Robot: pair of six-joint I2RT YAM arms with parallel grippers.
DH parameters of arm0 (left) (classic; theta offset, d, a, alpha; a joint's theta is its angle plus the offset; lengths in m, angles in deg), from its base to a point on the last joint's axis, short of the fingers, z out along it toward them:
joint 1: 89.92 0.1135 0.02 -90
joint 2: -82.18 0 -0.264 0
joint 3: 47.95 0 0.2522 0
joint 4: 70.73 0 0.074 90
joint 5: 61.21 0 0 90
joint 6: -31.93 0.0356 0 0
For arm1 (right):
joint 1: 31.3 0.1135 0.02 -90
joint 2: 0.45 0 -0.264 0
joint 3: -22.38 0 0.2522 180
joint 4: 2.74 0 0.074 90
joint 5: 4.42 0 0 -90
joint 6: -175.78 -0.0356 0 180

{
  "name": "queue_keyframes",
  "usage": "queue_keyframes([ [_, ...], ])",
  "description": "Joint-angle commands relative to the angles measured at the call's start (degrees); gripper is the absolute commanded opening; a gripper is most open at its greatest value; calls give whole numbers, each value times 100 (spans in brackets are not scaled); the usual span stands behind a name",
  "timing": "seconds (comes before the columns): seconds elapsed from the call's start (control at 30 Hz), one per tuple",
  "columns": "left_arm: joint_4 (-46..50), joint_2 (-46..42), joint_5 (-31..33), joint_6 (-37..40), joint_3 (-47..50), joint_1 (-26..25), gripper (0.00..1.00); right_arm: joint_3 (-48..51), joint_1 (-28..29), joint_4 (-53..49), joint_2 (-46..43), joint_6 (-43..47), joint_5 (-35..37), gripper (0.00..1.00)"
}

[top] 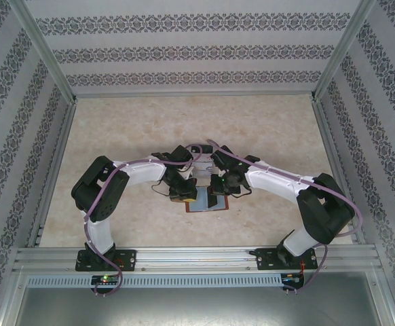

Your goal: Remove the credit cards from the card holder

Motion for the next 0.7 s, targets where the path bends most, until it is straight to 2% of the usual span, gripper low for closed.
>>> queue_keyframes([
  [0.0, 258, 135, 261, 116, -36, -82, 0, -156, 122, -106, 149, 14, 38, 7],
  [0.27, 301, 133, 255, 150, -63, -82, 0, -171, 285, -22, 220, -238, -86, 14],
  [0.47, 338, 120, 257, 151, -109, -82, 0, 14, 301, -8, 19, -386, -69, 14],
  [0.67, 478, -76, 358, 178, -244, -82, 0, 0, 278, -99, -96, -344, 11, 8],
])
